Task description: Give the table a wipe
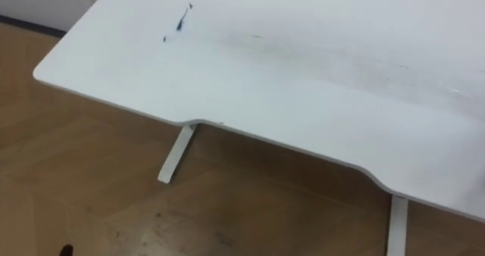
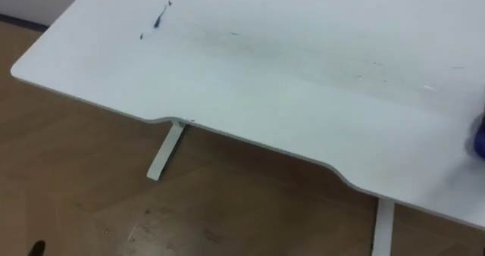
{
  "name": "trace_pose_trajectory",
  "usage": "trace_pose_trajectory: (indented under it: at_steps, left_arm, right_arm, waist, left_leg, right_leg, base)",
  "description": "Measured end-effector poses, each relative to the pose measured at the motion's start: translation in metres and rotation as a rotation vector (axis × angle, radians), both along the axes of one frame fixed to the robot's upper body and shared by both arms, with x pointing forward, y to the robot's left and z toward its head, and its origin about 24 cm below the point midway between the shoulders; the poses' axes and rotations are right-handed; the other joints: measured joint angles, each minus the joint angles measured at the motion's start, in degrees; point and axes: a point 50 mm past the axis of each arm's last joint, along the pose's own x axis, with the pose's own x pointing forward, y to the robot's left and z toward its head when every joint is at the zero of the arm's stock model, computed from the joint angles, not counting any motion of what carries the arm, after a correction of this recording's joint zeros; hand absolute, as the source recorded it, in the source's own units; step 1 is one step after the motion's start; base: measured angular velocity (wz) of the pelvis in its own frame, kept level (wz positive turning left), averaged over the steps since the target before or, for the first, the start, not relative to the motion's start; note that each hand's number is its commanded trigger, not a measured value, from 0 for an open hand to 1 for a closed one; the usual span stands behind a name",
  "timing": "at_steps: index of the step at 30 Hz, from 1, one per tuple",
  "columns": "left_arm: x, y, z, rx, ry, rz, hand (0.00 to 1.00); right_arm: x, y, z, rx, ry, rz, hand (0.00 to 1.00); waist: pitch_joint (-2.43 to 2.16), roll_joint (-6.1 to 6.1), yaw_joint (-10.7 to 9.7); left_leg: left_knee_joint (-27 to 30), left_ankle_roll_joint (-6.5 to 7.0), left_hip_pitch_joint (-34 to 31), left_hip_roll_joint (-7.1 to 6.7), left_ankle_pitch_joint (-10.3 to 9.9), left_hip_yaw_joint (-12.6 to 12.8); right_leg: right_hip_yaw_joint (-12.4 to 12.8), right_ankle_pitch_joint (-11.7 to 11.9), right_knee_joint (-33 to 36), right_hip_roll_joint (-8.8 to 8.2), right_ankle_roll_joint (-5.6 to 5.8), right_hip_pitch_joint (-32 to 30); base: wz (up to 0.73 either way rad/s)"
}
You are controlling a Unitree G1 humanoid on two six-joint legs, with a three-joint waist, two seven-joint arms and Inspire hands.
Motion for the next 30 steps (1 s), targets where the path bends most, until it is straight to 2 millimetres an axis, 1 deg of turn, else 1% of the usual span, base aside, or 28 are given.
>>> trace_pose_trajectory:
  at_steps: [2,3,4,5,6,7,8,9,10,11,12,13,14,15,16,19,21,22,24,26,27,28,29,30]
  left_arm:
    - [0.000,-0.001,-0.001,0.006,0.005,-0.003,0.00]
    - [0.000,-0.001,-0.001,0.006,0.005,-0.004,0.00]
    - [0.002,-0.002,-0.001,0.005,0.001,-0.003,0.00]
    - [0.004,-0.003,-0.002,0.002,0.000,-0.009,0.00]
    - [0.005,-0.004,-0.002,-0.002,-0.001,-0.015,0.00]
    - [0.007,-0.006,-0.003,-0.007,-0.002,-0.031,0.00]
    - [0.011,-0.009,-0.003,-0.015,-0.008,-0.048,0.00]
    - [0.013,-0.009,-0.003,-0.019,-0.013,-0.052,0.00]
    - [0.015,-0.009,-0.003,-0.028,-0.023,-0.058,0.00]
    - [0.016,-0.010,-0.003,-0.033,-0.027,-0.061,0.00]
    - [0.016,-0.010,-0.003,-0.034,-0.028,-0.062,0.00]
    - [0.015,-0.010,-0.003,-0.035,-0.024,-0.061,0.00]
    - [0.013,-0.010,-0.004,-0.036,-0.016,-0.060,0.00]
    - [0.012,-0.010,-0.004,-0.036,-0.012,-0.060,0.00]
    - [0.008,-0.010,-0.004,-0.037,-0.003,-0.057,0.00]
    - [0.002,-0.010,-0.005,-0.037,0.016,-0.050,0.00]
    - [0.001,-0.009,-0.005,-0.039,0.022,-0.048,0.00]
    - [0.002,-0.009,-0.005,-0.049,0.022,-0.050,0.00]
    - [0.004,-0.011,-0.006,-0.059,0.022,-0.060,0.00]
    - [0.006,-0.013,-0.007,-0.063,0.029,-0.072,0.00]
    - [0.006,-0.013,-0.007,-0.064,0.027,-0.072,0.00]
    - [0.007,-0.013,-0.007,-0.064,0.026,-0.073,0.00]
    - [0.007,-0.013,-0.007,-0.063,0.025,-0.073,0.00]
    - [0.007,-0.013,-0.007,-0.063,0.022,-0.073,0.00]
  right_arm:
    - [0.009,0.006,0.004,-0.048,0.028,0.025,1.00]
    - [0.012,0.007,0.006,-0.056,0.038,0.031,1.00]
    - [0.021,0.012,0.010,-0.081,0.055,0.051,1.00]
    - [0.034,0.019,0.019,-0.117,0.063,0.092,1.00]
    - [0.042,0.024,0.024,-0.137,0.069,0.121,1.00]
    - [0.055,0.033,0.031,-0.175,0.082,0.178,1.00]
    - [0.065,0.042,0.038,-0.213,0.097,0.229,1.00]
    - [0.070,0.045,0.040,-0.231,0.109,0.252,1.00]
    - [0.075,0.050,0.043,-0.271,0.137,0.289,1.00]
    - [0.080,0.056,0.046,-0.317,0.165,0.326,1.00]
    - [0.082,0.058,0.048,-0.340,0.175,0.340,1.00]
    - [0.085,0.061,0.049,-0.363,0.183,0.361,1.00]
    - [0.087,0.064,0.050,-0.378,0.187,0.378,0.85]
    - [0.087,0.065,0.051,-0.384,0.190,0.383,0.12]
    - [0.089,0.067,0.052,-0.395,0.195,0.397,0.00]
    - [0.091,0.071,0.052,-0.407,0.206,0.423,0.00]
    - [0.090,0.072,0.048,-0.393,0.218,0.425,0.00]
    - [0.089,0.073,0.043,-0.379,0.238,0.424,0.00]
    - [0.084,0.073,0.031,-0.338,0.269,0.423,0.00]
    - [0.079,0.077,0.016,-0.296,0.288,0.426,0.00]
    - [0.077,0.077,0.012,-0.281,0.291,0.421,0.00]
    - [0.071,0.075,0.004,-0.245,0.291,0.408,0.00]
    - [0.067,0.075,-0.002,-0.214,0.286,0.398,0.00]
    - [0.066,0.076,-0.005,-0.198,0.278,0.395,0.00]
  waist:
    - [0.18,-0.28,0.9]
    - [0.21,-0.26,1.1]
    - [0.30,-0.38,1.7]
    - [0.45,-0.28,2.0]
    - [0.55,-0.24,2.1]
    - [0.59,-0.16,2.3]
    - [0.63,-0.24,3.3]
    - [0.67,-0.28,3.8]
    - [0.69,-0.32,5.0]
    - [0.81,-0.51,6.3]
    - [0.93,-0.68,6.6]
    - [1.07,-0.88,7.8]
    - [1.21,-1.11,8.4]
    - [1.29,-1.24,8.9]
    - [1.39,-1.40,9.6]
    - [1.54,-1.75,10.1]
    - [1.72,-2.18,9.7]
    - [1.96,-2.58,9.5]
    - [1.88,-3.26,8.5]
    - [1.49,-4.32,7.5]
    - [1.37,-4.54,7.2]
    - [1.10,-4.93,6.5]
    - [0.99,-5.06,6.4]
    - [0.99,-5.07,6.2]
  left_leg:
    - [-0.5,0.04,0.4,0.11,0.0,1.0]
    - [-0.6,0.04,0.4,0.22,0.0,1.3]
    - [-0.6,0.04,0.4,0.47,0.0,2.0]
    - [-0.6,0.04,0.1,0.72,0.0,2.8]
    - [-0.6,0.04,-0.1,0.77,0.0,3.1]
    - [-0.8,0.04,-0.4,0.85,0.1,3.4]
    - [-1.2,0.02,-0.4,0.88,0.1,3.7]
    - [-1.2,0.02,-0.4,0.89,0.1,3.8]
    - [-1.3,0.02,-0.2,0.89,0.1,3.8]
    - [-1.4,0.02,0.0,0.92,0.1,4.1]
    - [-1.4,0.02,0.0,0.94,0.1,4.2]
    - [-1.4,0.02,0.0,0.97,0.1,4.2]
    - [-1.4,0.02,0.0,0.98,0.1,4.1]
    - [-1.4,0.02,0.0,0.98,0.1,4.1]
    - [-1.4,0.02,0.0,0.98,0.1,4.1]
    - [-1.4,0.02,-0.1,0.97,0.1,4.1]
    - [-1.4,0.03,0.4,0.96,0.1,4.1]
    - [-1.4,0.03,1.1,0.96,0.1,4.1]
    - [-1.6,0.02,2.1,0.95,0.1,4.1]
    - [-2.5,0.00,3.7,1.03,0.1,3.9]
    - [-2.7,-0.01,4.3,1.07,0.1,3.9]
    - [-3.3,-0.02,5.3,1.03,0.1,3.9]
    - [-3.6,-0.06,6.3,1.02,0.1,3.9]
    - [-3.8,-0.07,6.7,1.04,0.0,3.9]
  right_leg:
    - [1.2,0.2,0.1,0.00,-0.10,-0.6]
    - [1.4,0.3,0.1,0.08,-0.14,-0.7]
    - [2.4,0.6,0.1,0.28,-0.30,-1.3]
    - [3.2,0.8,0.5,0.43,-0.52,-2.0]
    - [3.6,0.8,0.9,0.43,-0.55,-2.6]
    - [4.0,0.9,1.1,0.49,-0.60,-3.4]
    - [4.5,0.9,1.3,0.49,-0.70,-4.2]
    - [4.8,0.9,1.4,0.52,-0.71,-4.4]
    - [5.0,0.9,1.6,0.53,-0.71,-4.4]
    - [5.1,0.9,1.6,0.52,-0.71,-4.4]
    - [5.2,0.9,1.6,0.52,-0.71,-4.4]
    - [5.1,0.9,1.5,0.52,-0.71,-4.4]
    - [5.0,0.9,1.4,0.51,-0.71,-4.4]
    - [4.9,0.9,1.4,0.50,-0.70,-4.4]
    - [4.8,0.9,1.3,0.50,-0.69,-4.3]
    - [4.7,0.9,1.2,0.48,-0.66,-4.1]
    - [4.3,0.9,0.7,0.48,-0.66,-3.2]
    - [4.2,0.9,0.5,0.48,-0.62,-2.4]
    - [4.0,0.8,-0.7,0.75,-0.49,-0.5]
    - [4.1,0.8,-2.0,1.30,-0.32,1.1]
    - [4.1,0.9,-2.5,1.47,-0.26,1.8]
    - [4.1,0.9,-3.1,1.60,-0.18,3.1]
    - [4.1,0.9,-3.4,1.67,-0.13,4.1]
    - [4.1,0.9,-3.4,1.70,-0.11,4.5]
  base:
    - [-0.20]
    - [-0.30]
    - [-0.35]
    - [-0.36]
    - [-0.30]
    - [-0.26]
    - [-0.25]
    - [-0.18]
    - [-0.09]
    - [-0.06]
    - [-0.04]
    - [0.00]
    - [0.03]
    - [0.00]
    - [0.00]
    - [0.03]
    - [0.06]
    - [0.09]
    - [0.15]
    - [0.11]
    - [0.07]
    - [0.07]
    - [0.07]
    - [0.00]
